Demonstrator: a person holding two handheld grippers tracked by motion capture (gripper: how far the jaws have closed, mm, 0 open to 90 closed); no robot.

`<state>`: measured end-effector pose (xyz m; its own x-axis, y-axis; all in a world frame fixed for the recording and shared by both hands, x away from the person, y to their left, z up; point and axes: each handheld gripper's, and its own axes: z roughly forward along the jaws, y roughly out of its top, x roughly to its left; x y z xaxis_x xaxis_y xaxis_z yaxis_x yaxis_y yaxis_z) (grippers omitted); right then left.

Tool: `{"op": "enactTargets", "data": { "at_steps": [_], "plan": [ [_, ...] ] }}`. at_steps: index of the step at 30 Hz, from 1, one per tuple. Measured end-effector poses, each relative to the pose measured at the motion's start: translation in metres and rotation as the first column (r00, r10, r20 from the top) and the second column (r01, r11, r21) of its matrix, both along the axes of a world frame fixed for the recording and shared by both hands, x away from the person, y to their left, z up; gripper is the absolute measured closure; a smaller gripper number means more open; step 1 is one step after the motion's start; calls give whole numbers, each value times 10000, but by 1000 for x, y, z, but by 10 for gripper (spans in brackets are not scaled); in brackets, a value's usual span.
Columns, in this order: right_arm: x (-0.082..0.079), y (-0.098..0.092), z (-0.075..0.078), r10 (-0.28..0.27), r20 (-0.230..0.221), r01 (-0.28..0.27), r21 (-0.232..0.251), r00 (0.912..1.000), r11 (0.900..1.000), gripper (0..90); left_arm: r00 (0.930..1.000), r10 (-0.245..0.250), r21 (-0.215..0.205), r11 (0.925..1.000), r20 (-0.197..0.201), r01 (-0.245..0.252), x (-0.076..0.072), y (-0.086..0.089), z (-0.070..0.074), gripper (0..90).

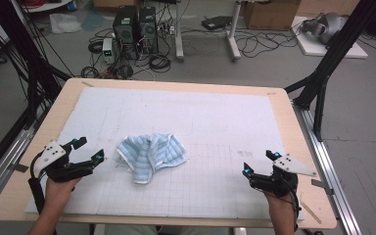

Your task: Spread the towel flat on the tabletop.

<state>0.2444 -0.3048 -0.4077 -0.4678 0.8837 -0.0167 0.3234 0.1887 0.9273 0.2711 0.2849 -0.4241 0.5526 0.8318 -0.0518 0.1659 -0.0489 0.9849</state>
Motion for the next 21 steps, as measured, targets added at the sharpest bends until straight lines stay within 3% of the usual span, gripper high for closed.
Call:
{"op": "enactTargets", "data": {
  "at_steps": [15,21],
  "plan": [
    [-2,-5,-4,-2,-81,2,107,10000,9999,89,10000,-56,-13,10000,-48,56,3,-6,0,179],
    [-2,-5,-3,2,-96,-1,67,10000,10000,90,9995,-301,-18,9995,63,301,1,-13,5,182]
  ]
}}
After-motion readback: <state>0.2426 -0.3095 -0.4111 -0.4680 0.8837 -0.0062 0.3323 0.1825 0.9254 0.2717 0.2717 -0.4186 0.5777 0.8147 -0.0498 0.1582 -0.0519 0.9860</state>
